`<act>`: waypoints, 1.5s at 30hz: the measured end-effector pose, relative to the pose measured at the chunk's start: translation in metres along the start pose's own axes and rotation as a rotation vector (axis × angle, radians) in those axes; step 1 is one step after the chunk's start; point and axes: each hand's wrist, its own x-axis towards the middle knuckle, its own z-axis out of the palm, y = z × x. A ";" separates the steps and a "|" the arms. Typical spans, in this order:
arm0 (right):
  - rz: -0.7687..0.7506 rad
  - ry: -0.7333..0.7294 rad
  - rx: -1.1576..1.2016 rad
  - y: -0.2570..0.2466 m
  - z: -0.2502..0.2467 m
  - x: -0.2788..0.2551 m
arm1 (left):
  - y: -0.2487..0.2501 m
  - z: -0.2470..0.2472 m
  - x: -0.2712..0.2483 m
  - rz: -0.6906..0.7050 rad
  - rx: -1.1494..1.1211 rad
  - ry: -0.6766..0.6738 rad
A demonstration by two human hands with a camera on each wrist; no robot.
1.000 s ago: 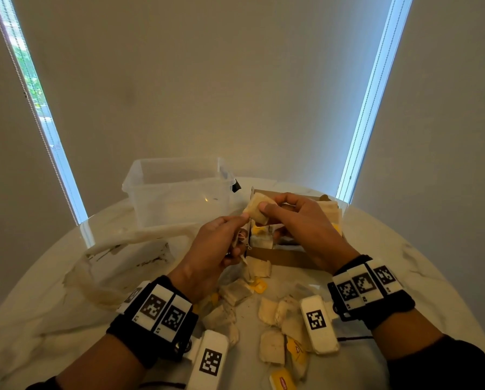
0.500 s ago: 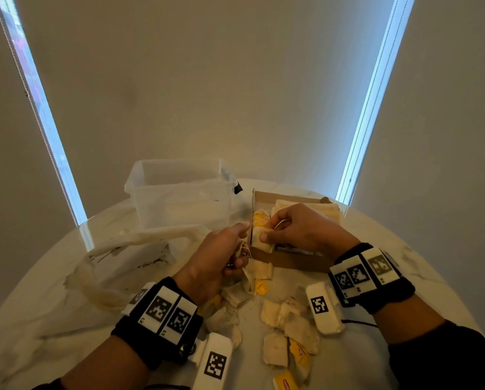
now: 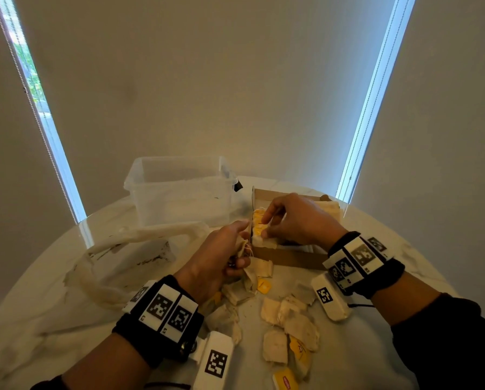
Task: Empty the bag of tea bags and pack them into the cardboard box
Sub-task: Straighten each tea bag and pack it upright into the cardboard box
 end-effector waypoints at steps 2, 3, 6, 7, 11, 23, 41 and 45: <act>-0.016 -0.008 -0.004 0.000 -0.008 0.000 | 0.000 -0.001 0.001 -0.004 -0.014 0.003; -0.017 -0.042 -0.020 -0.001 -0.010 0.000 | -0.001 -0.001 0.001 -0.006 -0.019 0.002; -0.021 -0.167 -0.127 -0.003 -0.005 0.004 | -0.001 -0.002 0.001 -0.013 -0.020 -0.013; -0.029 -0.186 -0.156 -0.003 -0.002 0.006 | -0.001 -0.002 0.002 -0.017 -0.020 -0.015; -0.094 -0.168 -0.236 -0.005 0.006 0.010 | -0.001 -0.003 0.001 -0.017 -0.024 -0.010; -0.204 -0.080 -0.371 -0.006 0.010 0.009 | -0.002 -0.003 0.003 -0.038 -0.025 -0.005; -0.312 0.017 -0.316 -0.011 -0.005 0.004 | 0.001 -0.003 -0.001 -0.050 -0.092 0.004; -0.243 -0.006 0.113 -0.022 -0.013 -0.015 | 0.002 -0.003 0.000 0.000 -0.171 0.054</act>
